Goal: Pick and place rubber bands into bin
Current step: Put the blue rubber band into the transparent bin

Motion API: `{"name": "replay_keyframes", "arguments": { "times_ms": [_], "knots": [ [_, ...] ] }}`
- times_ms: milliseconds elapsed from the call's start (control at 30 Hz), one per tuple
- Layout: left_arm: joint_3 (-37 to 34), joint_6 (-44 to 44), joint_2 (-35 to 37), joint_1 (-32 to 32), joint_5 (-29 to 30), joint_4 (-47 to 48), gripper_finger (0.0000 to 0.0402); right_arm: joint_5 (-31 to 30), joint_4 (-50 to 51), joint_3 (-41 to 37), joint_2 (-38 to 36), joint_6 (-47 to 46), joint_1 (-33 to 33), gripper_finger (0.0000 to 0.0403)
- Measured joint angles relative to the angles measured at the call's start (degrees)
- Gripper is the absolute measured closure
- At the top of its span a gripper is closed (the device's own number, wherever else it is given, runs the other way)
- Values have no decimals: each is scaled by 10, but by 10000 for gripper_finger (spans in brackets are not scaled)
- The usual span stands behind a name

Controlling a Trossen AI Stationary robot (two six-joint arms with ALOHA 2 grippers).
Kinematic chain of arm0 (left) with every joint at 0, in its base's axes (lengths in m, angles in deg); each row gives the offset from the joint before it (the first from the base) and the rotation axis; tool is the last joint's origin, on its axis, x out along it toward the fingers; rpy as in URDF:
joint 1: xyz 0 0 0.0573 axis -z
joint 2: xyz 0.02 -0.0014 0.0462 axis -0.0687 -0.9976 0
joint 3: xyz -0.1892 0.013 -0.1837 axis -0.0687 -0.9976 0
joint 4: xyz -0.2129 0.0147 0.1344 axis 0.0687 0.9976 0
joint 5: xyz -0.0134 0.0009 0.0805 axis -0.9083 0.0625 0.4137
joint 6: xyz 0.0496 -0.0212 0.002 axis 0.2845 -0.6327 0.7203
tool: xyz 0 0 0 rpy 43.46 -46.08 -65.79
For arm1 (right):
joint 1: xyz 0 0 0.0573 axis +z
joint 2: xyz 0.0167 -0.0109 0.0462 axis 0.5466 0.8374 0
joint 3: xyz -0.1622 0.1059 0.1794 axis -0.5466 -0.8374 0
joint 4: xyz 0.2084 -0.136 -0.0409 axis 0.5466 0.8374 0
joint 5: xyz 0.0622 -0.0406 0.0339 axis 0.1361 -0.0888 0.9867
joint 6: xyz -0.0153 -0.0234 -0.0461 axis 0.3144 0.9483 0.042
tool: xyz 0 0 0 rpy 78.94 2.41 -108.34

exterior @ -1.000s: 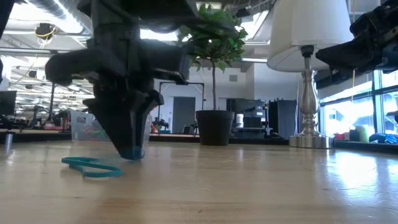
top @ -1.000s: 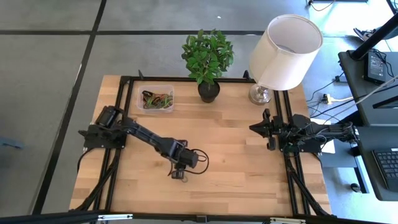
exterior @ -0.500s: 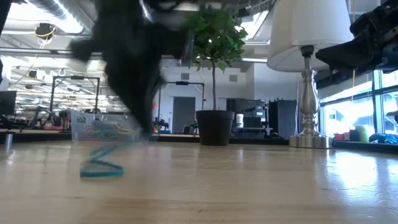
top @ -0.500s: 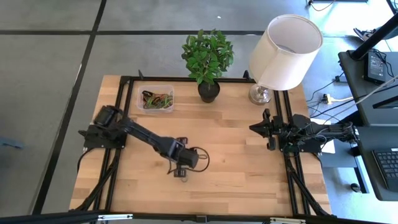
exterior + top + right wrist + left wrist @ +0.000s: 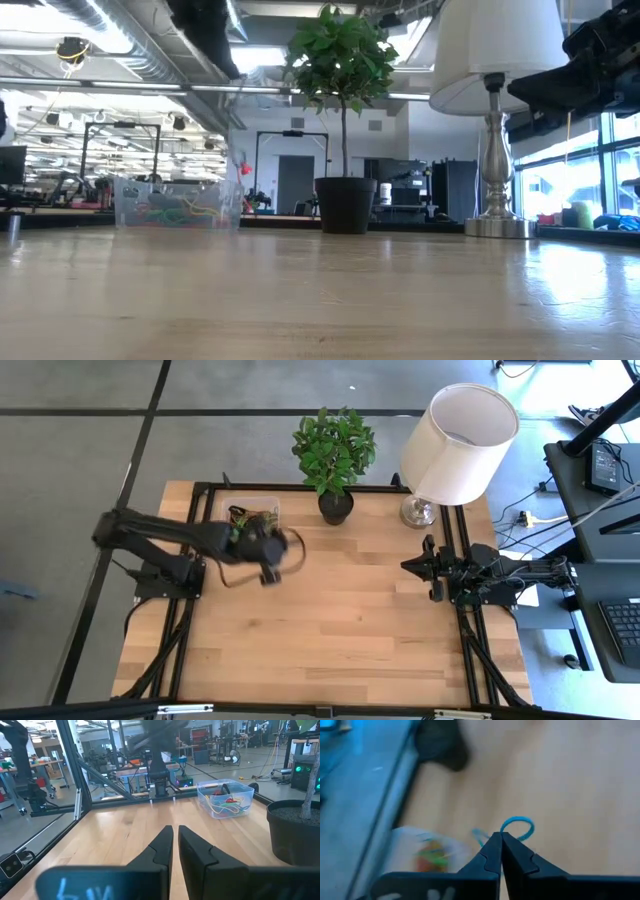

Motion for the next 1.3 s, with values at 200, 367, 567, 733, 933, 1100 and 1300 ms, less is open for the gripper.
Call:
{"name": "replay_keyframes", "arguments": {
  "times_ms": [200,367,567,733,933,1100,1300],
  "knots": [
    [-1,102,85,-152,21,50,400,0,0,0,0,0,0,369],
    [-28,192,120,-299,-29,38,400,0,0,0,0,0,0,369],
    [-95,272,123,-429,-155,-37,399,0,0,0,0,1,0,369],
    [-164,302,105,-469,-217,-144,399,0,0,0,0,0,0,369],
    [-215,331,49,-483,-247,-193,399,0,0,0,0,1,0,369],
    [-233,356,-18,-487,-248,-208,400,0,0,0,0,1,0,369],
    [-233,361,-68,-486,-268,-220,377,0,0,0,0,1,0,369]
  ]
}}
